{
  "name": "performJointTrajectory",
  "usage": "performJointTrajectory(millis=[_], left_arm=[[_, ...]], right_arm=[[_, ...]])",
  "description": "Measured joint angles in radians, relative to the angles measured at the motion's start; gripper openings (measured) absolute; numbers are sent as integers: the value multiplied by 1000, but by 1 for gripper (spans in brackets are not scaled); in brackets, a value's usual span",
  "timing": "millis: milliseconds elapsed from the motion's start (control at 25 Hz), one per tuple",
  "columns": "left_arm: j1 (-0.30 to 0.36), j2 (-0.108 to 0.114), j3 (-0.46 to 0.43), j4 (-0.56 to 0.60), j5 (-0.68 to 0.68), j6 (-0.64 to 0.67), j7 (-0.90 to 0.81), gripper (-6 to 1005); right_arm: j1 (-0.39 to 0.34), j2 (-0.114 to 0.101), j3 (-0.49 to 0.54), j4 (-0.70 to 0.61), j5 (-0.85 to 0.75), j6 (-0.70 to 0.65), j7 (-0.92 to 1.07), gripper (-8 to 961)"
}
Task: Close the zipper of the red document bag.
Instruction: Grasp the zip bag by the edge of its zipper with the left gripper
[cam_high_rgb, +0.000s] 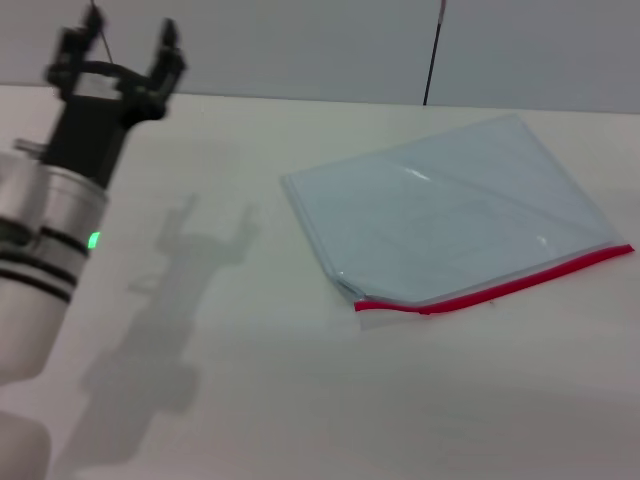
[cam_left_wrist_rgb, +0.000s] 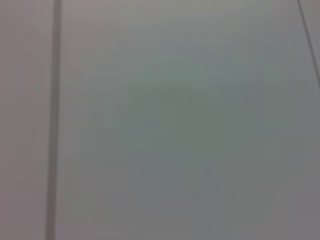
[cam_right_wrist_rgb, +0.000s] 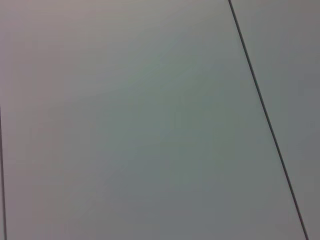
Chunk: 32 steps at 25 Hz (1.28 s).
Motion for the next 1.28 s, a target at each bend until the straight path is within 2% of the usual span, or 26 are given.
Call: performJointTrajectory(millis=[120, 240, 440, 520, 640, 720, 840, 920, 1000, 1080, 1200, 1280], left_arm=[[-8, 30, 19, 75, 1, 130, 0, 785], [-15, 80, 37, 173, 12, 293, 1, 783], [-42, 176, 83, 336, 30, 564, 2, 780], [-47, 206, 81, 400, 51, 674, 3, 779], [-53, 240, 67, 500, 107, 850, 8, 777], [-60, 250, 59, 547, 148, 946, 17, 776], [-70, 246, 39, 625, 224, 1123, 59, 774], [-81, 226, 15, 677, 270, 1283, 115, 772], [-92, 199, -14, 707, 292, 1407, 172, 771], [-99, 157, -53, 735, 313, 1529, 250, 770], [-99, 100, -88, 769, 339, 1648, 365, 768], [-98, 71, -101, 787, 353, 1711, 428, 767]], right_arm=[[-1, 0, 0, -1, 0, 0, 0, 881], [0, 0, 0, -1, 0, -2, 0, 881], [1, 0, 0, 0, 0, -12, 0, 881], [2, 0, 0, 0, 0, -12, 0, 881], [2, 0, 0, -1, 0, -13, 0, 881], [1, 0, 0, -1, 0, -13, 0, 881], [1, 0, 0, -2, 0, -13, 0, 881], [2, 0, 0, -3, 0, -13, 0, 881], [3, 0, 0, -3, 0, -12, 0, 881], [3, 0, 0, -4, 0, -12, 0, 881], [4, 0, 0, -4, 0, -12, 0, 880], [4, 0, 0, -4, 0, -12, 0, 880]])
